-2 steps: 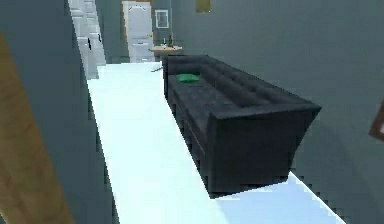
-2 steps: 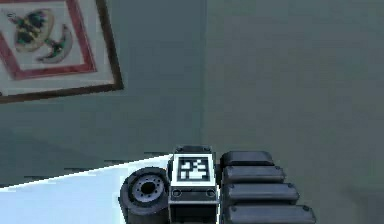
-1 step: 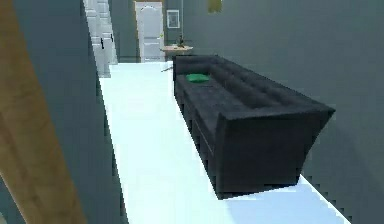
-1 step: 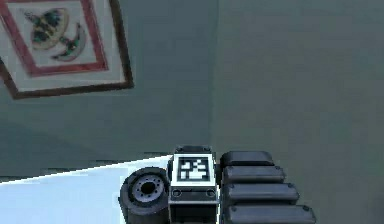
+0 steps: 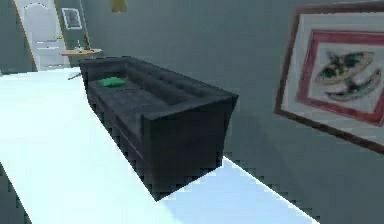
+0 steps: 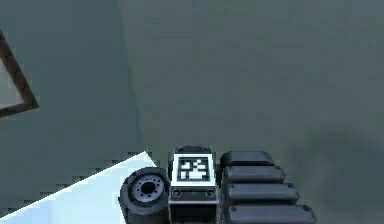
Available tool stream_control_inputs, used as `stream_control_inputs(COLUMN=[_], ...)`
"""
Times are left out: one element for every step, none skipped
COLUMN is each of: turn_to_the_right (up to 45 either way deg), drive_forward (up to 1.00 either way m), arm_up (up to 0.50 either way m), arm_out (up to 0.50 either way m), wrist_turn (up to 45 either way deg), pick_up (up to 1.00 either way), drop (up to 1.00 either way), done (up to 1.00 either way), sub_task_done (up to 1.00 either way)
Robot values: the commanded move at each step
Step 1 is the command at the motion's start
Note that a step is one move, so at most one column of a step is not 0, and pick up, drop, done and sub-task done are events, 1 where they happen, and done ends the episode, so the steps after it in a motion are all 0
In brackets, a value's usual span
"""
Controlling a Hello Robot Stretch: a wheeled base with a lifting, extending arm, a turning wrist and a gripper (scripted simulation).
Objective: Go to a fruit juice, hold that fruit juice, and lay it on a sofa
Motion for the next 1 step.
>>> stream_control_inputs(turn_to_the_right=[0.0], drive_forward=[0.25], arm_up=[0.00], arm_out=[0.00], wrist_turn=[0.0], pick_up=[0.00], drop=[0.00], done=[0.00], sub_task_done=[0.00])
